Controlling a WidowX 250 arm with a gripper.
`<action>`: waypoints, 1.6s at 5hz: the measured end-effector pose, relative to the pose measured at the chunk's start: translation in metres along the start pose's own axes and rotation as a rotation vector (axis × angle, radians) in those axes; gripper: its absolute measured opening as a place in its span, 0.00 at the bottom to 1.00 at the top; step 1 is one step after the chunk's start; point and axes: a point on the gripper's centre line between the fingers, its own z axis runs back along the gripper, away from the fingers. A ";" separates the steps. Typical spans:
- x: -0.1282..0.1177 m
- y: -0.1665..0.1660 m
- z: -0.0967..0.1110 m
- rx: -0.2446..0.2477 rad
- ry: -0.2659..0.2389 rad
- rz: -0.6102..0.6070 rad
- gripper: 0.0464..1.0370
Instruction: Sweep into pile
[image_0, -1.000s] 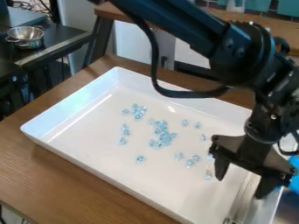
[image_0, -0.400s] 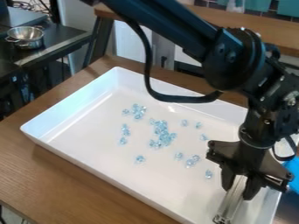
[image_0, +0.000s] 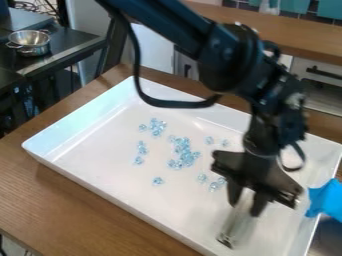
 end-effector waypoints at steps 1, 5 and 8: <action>0.006 0.038 -0.006 0.035 -0.009 0.017 0.31; -0.014 0.151 -0.010 0.282 -0.091 -0.081 0.31; -0.009 0.208 -0.017 0.526 -0.165 -0.105 0.31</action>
